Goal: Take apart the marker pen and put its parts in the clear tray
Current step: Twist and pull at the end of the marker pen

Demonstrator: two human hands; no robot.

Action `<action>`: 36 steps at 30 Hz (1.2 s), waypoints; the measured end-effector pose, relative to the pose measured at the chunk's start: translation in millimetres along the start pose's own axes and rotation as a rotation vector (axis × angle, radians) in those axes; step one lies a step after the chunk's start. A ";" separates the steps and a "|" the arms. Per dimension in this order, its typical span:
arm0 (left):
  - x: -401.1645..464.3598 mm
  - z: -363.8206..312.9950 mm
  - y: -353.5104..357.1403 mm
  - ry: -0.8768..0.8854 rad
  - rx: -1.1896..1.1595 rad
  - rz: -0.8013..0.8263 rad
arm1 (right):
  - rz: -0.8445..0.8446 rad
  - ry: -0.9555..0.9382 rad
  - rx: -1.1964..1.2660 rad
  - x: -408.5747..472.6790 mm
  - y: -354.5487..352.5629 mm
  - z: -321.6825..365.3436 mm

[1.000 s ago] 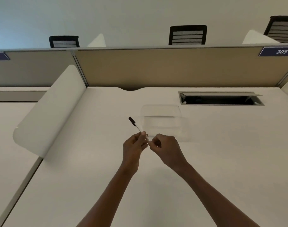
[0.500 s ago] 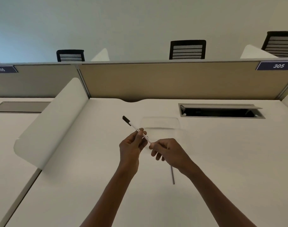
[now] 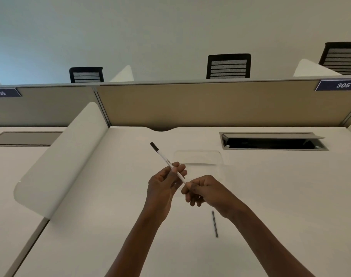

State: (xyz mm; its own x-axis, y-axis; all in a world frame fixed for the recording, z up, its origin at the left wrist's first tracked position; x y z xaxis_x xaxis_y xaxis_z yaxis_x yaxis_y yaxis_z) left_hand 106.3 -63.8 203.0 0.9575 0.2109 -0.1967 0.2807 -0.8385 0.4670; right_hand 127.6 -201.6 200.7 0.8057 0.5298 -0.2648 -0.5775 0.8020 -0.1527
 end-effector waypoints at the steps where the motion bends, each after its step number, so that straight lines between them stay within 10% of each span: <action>1: -0.9 0.2 1.5 -0.005 -0.004 0.019 | 0.012 -0.002 0.007 0.2 -0.6 1.5; 10: 1.4 -7.9 9.4 -0.107 -0.191 0.132 | 0.258 0.119 0.310 -3.5 4.7 12.5; 28: 6.5 -9.4 8.2 0.074 -0.138 -0.116 | -0.435 -0.016 -0.540 8.1 8.8 23.8; 36: 9.2 -24.8 9.9 -0.140 -0.246 0.113 | 0.254 0.147 0.431 -2.3 6.8 31.0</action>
State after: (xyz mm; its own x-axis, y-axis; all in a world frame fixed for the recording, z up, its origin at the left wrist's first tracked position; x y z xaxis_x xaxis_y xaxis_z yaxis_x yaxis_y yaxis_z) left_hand 119.5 -57.7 227.2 0.9700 0.0375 -0.2401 0.1966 -0.7021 0.6844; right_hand 126.0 -188.8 229.8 0.6028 0.7027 -0.3779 -0.6205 0.7106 0.3317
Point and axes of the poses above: each hand's wrist, its own x-axis towards the middle knuckle, its own y-axis out of the palm, z = x × y, the point moved 5 cm from there along x, towards the middle knuckle, and after that the axes turned 3 degrees about -x, right-handed, at the moved point
